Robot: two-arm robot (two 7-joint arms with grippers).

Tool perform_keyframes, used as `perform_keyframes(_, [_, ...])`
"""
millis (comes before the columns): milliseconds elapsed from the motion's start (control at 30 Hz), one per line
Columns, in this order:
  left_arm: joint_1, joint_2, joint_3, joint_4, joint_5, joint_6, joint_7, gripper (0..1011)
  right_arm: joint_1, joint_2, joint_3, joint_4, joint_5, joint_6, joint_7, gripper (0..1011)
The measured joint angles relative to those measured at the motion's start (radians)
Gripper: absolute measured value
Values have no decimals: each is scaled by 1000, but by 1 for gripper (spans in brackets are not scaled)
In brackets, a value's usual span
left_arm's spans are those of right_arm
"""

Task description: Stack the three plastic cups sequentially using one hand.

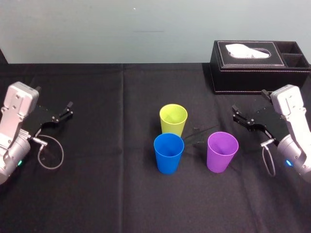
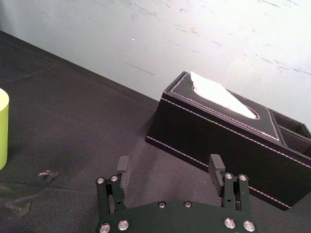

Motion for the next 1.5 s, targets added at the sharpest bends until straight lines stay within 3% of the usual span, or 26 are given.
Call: perform_keyframes(1500, [0,0,0,0,0,0,0,1011,-7,-6,13,-3,0,-6,1,1002])
